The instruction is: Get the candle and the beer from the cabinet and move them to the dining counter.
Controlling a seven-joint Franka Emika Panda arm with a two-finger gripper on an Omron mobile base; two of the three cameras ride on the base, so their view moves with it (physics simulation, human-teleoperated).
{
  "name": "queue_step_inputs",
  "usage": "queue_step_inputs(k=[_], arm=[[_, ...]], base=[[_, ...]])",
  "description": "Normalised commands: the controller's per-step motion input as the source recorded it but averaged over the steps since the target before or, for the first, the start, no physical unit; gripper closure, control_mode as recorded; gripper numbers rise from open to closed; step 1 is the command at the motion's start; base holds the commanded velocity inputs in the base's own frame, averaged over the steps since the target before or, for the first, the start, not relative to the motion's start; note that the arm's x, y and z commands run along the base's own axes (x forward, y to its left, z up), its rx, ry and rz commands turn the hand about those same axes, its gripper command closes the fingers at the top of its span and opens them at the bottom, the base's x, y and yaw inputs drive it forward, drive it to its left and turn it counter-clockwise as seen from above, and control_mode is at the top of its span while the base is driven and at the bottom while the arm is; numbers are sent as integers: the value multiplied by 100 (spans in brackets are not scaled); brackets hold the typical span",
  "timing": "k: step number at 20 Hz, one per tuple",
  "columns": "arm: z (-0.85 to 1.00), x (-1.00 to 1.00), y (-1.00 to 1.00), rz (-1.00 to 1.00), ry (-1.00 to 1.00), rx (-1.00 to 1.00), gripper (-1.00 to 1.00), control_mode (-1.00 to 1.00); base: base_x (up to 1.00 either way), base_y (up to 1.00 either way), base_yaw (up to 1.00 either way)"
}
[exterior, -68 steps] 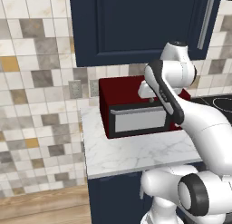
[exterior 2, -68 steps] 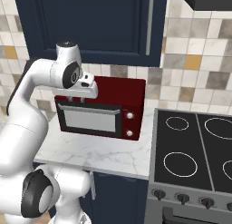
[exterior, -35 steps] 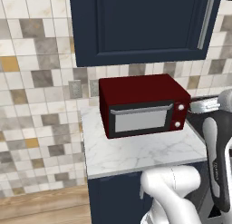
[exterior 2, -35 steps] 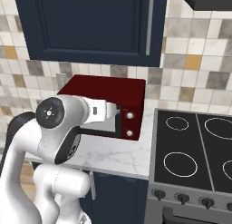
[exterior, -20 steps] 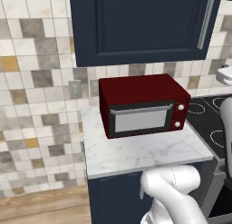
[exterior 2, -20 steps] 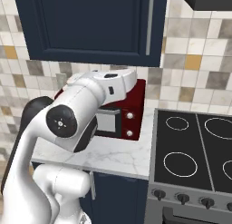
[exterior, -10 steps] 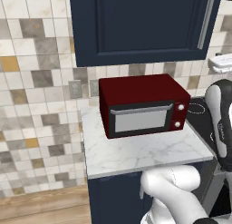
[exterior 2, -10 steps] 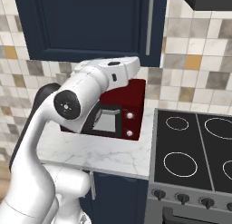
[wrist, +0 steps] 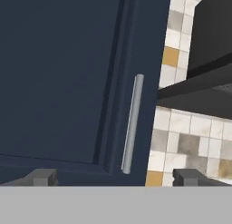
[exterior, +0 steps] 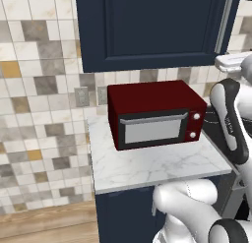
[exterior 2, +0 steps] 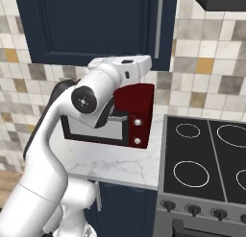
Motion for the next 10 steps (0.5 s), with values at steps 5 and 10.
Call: queue_step_inputs(k=[5, 10], arm=[[0, 38, -28, 5, 0, 2, -100, -100], [0, 30, -26, 4, -1, 0, -100, -100]], base=[[0, 0, 0], [0, 0, 0]])
